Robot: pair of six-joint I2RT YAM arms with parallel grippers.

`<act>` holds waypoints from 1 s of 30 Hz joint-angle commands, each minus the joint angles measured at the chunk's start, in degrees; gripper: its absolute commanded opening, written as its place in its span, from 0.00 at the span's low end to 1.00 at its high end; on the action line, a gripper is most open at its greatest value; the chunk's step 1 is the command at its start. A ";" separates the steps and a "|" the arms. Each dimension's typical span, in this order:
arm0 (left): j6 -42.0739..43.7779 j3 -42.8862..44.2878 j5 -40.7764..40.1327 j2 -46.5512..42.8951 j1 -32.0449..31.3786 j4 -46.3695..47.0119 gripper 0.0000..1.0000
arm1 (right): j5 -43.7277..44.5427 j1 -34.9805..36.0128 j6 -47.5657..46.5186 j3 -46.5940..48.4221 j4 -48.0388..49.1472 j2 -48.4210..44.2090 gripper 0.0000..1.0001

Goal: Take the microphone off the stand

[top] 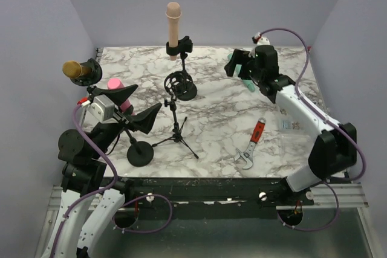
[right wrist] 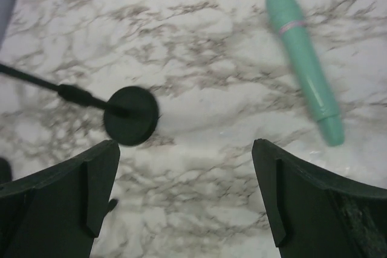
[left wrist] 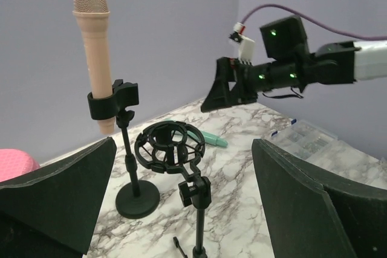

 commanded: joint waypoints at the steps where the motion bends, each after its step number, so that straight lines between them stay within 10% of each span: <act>1: -0.42 -0.08 0.58 -0.72 -0.74 0.84 0.99 | -23.66 0.51 12.47 -17.55 16.34 -11.07 1.00; 6: -1.30 0.14 2.20 -0.68 -1.44 1.05 0.99 | -43.31 5.25 15.24 -27.84 25.60 -15.22 1.00; 14: -1.63 0.97 4.21 2.06 -2.31 0.21 0.99 | -21.22 23.53 38.16 -39.61 42.65 -13.27 0.92; 17: -0.79 2.02 4.33 3.40 -2.66 -1.44 0.98 | -21.05 25.20 49.79 -46.34 59.79 -10.84 0.87; 30: -0.61 1.94 4.42 2.62 -3.28 -1.45 0.99 | -18.69 31.71 65.01 -46.05 80.74 4.24 0.76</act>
